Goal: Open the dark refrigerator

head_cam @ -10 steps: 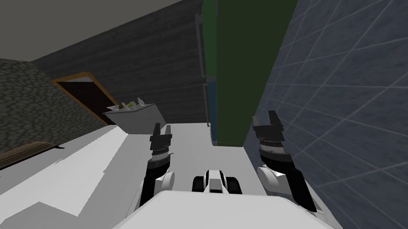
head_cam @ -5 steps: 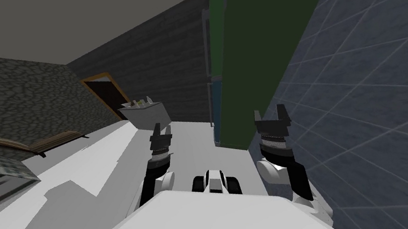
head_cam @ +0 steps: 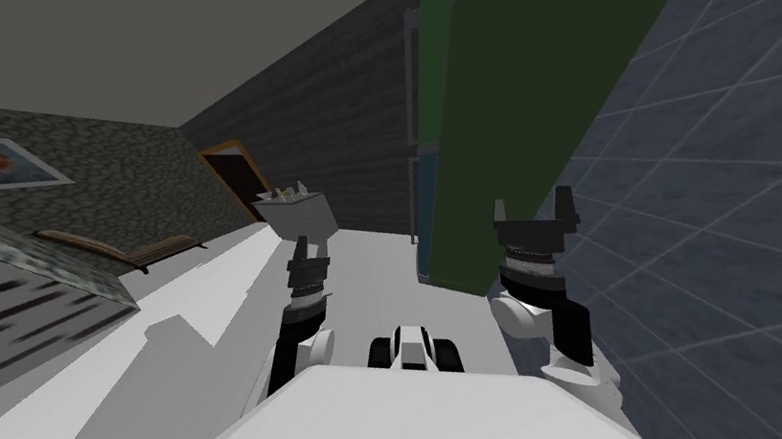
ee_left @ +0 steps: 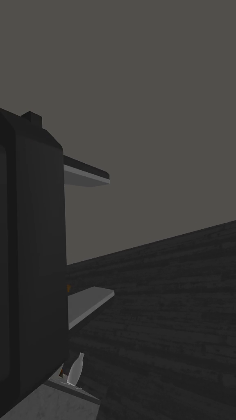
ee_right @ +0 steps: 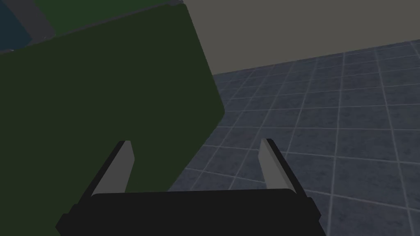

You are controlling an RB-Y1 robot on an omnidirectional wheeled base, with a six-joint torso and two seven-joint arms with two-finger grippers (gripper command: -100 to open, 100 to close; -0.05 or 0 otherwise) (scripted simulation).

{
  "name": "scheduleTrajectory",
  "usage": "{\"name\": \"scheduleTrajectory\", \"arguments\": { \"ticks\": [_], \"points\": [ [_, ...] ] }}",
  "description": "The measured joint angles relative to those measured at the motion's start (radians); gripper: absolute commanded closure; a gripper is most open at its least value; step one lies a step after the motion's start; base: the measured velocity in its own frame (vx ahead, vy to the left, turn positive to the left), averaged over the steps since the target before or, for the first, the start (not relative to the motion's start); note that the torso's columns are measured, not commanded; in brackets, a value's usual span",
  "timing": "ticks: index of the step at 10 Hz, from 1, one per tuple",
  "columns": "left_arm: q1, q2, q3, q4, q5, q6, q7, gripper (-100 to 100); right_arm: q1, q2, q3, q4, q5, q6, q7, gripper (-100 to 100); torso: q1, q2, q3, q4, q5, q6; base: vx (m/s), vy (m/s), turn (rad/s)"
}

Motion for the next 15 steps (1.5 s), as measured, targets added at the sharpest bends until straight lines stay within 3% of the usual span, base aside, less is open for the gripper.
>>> {"name": "scheduleTrajectory", "arguments": {
  "ticks": [5, 6, 15],
  "points": [
    [0.000, 0.000, 0.000, 0.000, 0.000, 0.000, 0.000, 0, -0.103, -0.018, -0.015, 0.000, -0.150, -0.036, -0.007, -100, 0.001, 0.001, 0.000, 0.000, 0.000, 0.001, 0.028, -0.036, 0.213],
    [0.000, 0.000, 0.000, 0.000, 0.000, 0.000, 0.000, 0, -0.138, -0.022, -0.020, 0.004, -0.182, -0.045, -0.008, -100, 0.000, 0.000, 0.000, 0.000, 0.000, 0.000, 0.034, -0.045, 0.153],
    [0.000, 0.000, 0.000, 0.000, 0.000, 0.000, 0.000, 0, -0.285, -0.046, -0.043, 0.016, -0.433, -0.135, -0.030, -100, 0.002, 0.001, 0.001, 0.000, 0.000, 0.001, 0.024, -0.037, 0.172]
  ]
}}
